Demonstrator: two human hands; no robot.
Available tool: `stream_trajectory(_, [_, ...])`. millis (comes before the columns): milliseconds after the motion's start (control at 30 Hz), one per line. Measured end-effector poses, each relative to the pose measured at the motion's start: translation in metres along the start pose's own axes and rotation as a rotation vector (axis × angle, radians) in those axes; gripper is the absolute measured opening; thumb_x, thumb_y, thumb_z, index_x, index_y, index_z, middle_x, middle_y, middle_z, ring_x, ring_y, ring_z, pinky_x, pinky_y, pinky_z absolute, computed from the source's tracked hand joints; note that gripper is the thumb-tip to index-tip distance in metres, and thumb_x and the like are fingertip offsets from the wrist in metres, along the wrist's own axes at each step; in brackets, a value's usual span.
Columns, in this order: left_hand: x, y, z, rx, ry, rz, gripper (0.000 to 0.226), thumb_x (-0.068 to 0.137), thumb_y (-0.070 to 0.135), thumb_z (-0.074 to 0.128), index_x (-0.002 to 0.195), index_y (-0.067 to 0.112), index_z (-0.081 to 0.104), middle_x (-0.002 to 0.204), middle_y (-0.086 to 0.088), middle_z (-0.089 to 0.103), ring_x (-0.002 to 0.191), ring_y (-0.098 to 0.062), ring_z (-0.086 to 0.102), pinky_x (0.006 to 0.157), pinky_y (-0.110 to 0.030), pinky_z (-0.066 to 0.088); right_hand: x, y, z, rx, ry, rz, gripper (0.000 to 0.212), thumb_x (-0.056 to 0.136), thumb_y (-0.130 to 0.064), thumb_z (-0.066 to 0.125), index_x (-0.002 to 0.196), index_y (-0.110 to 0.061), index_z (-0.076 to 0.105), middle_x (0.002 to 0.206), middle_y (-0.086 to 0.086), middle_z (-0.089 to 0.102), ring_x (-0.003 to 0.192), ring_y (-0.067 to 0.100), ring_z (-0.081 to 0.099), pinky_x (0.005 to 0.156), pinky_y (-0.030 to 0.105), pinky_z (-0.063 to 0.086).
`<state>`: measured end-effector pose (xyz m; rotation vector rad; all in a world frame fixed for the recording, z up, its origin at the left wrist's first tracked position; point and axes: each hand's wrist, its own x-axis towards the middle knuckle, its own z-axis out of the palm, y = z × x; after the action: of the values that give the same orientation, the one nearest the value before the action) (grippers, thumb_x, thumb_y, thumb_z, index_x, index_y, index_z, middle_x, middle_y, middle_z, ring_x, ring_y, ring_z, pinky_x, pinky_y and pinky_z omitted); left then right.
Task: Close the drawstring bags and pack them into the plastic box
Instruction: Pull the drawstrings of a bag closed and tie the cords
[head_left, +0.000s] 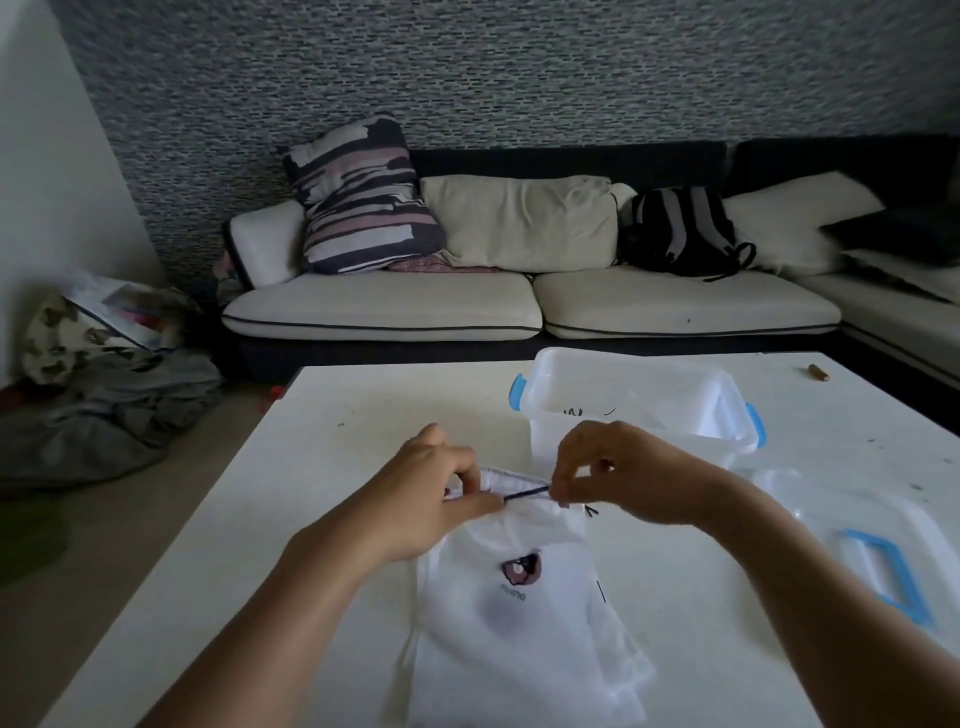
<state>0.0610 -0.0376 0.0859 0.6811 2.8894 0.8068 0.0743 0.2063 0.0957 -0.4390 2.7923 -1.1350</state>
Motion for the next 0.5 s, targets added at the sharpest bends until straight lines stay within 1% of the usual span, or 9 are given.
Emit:
stream_trajectory(33, [-0.001, -0.001, -0.002, -0.028, 0.044, 0.036, 0.026, 0.084, 0.052, 0.07, 0.088, 0.029, 0.06, 0.098, 0.011, 0.043, 0.094, -0.005, 0.053, 0.076, -0.018, 0.045, 0.0, 0.001, -0.004, 0.055, 0.019, 0.004, 0.009, 0.083, -0.026, 0.079, 0.075, -0.03, 0.076, 0.104, -0.009, 0.065, 0.084, 0.005, 0.062, 0.076, 0.029, 0.051])
stream_trajectory(67, [-0.001, -0.004, -0.005, -0.03, 0.081, 0.069, 0.024, 0.085, 0.047, 0.072, 0.096, 0.03, 0.058, 0.099, 0.014, 0.044, 0.095, -0.001, 0.052, 0.077, -0.016, 0.044, -0.001, 0.002, -0.007, 0.092, 0.052, 0.016, 0.011, 0.084, -0.023, 0.078, 0.075, -0.029, 0.076, 0.111, -0.012, 0.064, 0.094, 0.006, 0.063, 0.081, 0.025, 0.051])
stream_trajectory(133, [-0.001, -0.008, -0.006, -0.003, 0.132, 0.112, 0.03, 0.086, 0.037, 0.075, 0.106, 0.033, 0.053, 0.101, 0.015, 0.045, 0.096, -0.002, 0.051, 0.08, -0.019, 0.045, -0.001, 0.002, -0.012, 0.108, 0.126, 0.044, 0.014, 0.086, -0.021, 0.076, 0.074, -0.026, 0.076, 0.122, -0.02, 0.058, 0.107, -0.002, 0.058, 0.084, 0.012, 0.042])
stream_trajectory(200, [0.001, -0.01, -0.006, 0.02, 0.2, 0.143, 0.018, 0.089, 0.032, 0.073, 0.095, 0.024, 0.058, 0.094, 0.011, 0.051, 0.088, -0.008, 0.055, 0.078, -0.028, 0.049, 0.0, 0.006, -0.014, 0.154, 0.149, 0.074, 0.016, 0.088, -0.015, 0.073, 0.073, -0.022, 0.076, 0.121, -0.02, 0.062, 0.107, -0.002, 0.06, 0.092, 0.015, 0.042])
stream_trajectory(267, [0.004, -0.013, -0.004, -0.005, 0.209, 0.138, 0.019, 0.093, 0.031, 0.068, 0.079, 0.018, 0.063, 0.085, 0.005, 0.055, 0.079, -0.012, 0.058, 0.072, -0.031, 0.049, 0.0, 0.007, -0.014, 0.235, 0.132, 0.087, 0.015, 0.089, -0.01, 0.071, 0.079, -0.019, 0.076, 0.104, -0.009, 0.075, 0.098, 0.005, 0.068, 0.1, 0.029, 0.048])
stream_trajectory(333, [0.005, -0.012, -0.002, -0.102, 0.157, 0.129, 0.023, 0.095, 0.031, 0.063, 0.074, 0.023, 0.067, 0.088, 0.007, 0.057, 0.077, -0.007, 0.058, 0.071, -0.022, 0.045, -0.001, 0.007, -0.011, 0.219, 0.13, 0.073, 0.01, 0.091, -0.012, 0.07, 0.085, -0.016, 0.077, 0.087, -0.003, 0.077, 0.09, 0.014, 0.071, 0.096, 0.035, 0.05])
stream_trajectory(400, [0.004, -0.006, 0.0, -0.291, 0.119, 0.112, 0.029, 0.097, 0.031, 0.061, 0.07, 0.026, 0.07, 0.1, 0.01, 0.056, 0.077, -0.01, 0.06, 0.073, -0.017, 0.044, 0.0, 0.004, -0.005, 0.198, 0.145, 0.065, 0.015, 0.093, -0.016, 0.067, 0.081, -0.014, 0.075, 0.081, -0.001, 0.076, 0.084, 0.021, 0.068, 0.087, 0.037, 0.051])
stream_trajectory(433, [0.003, -0.002, 0.0, -0.42, 0.119, 0.092, 0.033, 0.098, 0.028, 0.059, 0.067, 0.027, 0.071, 0.106, 0.009, 0.056, 0.084, -0.013, 0.062, 0.078, -0.017, 0.044, 0.0, 0.003, -0.002, 0.214, 0.156, 0.065, 0.017, 0.094, -0.017, 0.065, 0.079, -0.015, 0.074, 0.079, 0.001, 0.076, 0.079, 0.023, 0.064, 0.081, 0.038, 0.049])
stream_trajectory(500, [0.002, 0.006, 0.0, -0.614, 0.126, 0.069, 0.039, 0.099, 0.022, 0.058, 0.063, 0.028, 0.072, 0.115, 0.008, 0.058, 0.103, -0.005, 0.062, 0.09, -0.017, 0.042, 0.002, -0.001, 0.003, 0.282, 0.182, 0.071, 0.019, 0.093, -0.015, 0.062, 0.079, -0.017, 0.074, 0.081, 0.009, 0.074, 0.072, 0.022, 0.058, 0.074, 0.038, 0.046])
